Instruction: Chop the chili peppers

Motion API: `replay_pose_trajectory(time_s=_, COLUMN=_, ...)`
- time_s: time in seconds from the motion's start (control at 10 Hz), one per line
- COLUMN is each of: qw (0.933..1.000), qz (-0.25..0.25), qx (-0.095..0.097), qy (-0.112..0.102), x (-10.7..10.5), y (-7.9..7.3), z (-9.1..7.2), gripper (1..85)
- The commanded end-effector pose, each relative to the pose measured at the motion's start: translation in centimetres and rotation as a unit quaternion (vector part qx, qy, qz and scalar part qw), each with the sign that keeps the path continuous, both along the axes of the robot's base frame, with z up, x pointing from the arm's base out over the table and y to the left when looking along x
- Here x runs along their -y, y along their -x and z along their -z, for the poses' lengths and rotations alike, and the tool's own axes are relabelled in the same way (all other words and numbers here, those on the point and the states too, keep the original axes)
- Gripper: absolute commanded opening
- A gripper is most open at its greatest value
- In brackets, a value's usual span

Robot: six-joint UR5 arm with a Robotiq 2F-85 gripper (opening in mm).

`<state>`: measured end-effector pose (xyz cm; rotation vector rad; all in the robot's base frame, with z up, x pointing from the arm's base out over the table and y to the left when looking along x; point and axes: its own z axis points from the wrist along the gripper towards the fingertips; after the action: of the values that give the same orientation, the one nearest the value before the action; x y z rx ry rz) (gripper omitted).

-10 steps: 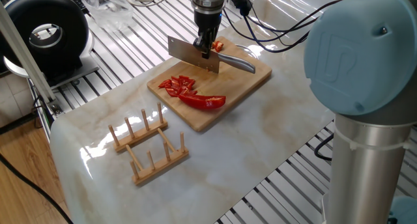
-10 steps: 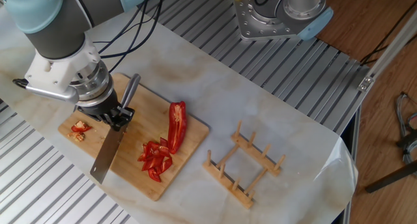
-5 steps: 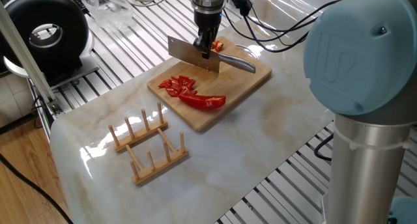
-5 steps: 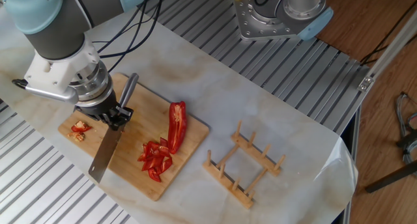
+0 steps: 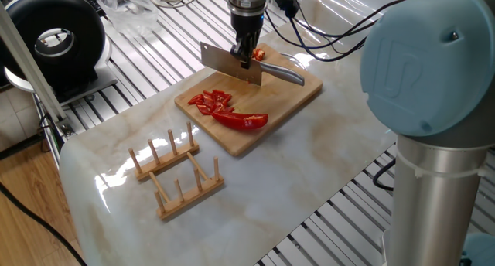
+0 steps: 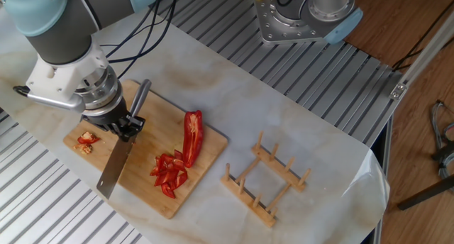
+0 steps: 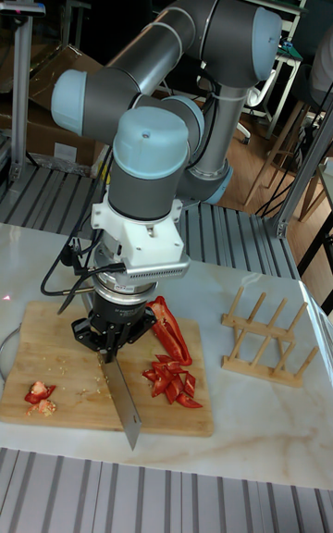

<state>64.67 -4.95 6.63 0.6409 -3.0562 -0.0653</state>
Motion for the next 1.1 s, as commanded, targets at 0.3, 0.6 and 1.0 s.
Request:
replay_pose_trajectory(time_s=0.3, qw=1.0000, qz=-0.004, qx=0.004, qy=0.001, x=0.4, y=0.0, z=-0.2, gripper=1.3)
replay_pose_trajectory(time_s=0.6, qw=0.9999, qz=-0.004, qx=0.003, qy=0.009, x=0.5, y=-0.1, z=-0.3, gripper=1.3)
replay_pose_trajectory(time_s=1.0, qw=0.9999, qz=-0.010, qx=0.005, qy=0.009, x=1.2, y=0.1, z=0.0, gripper=1.3)
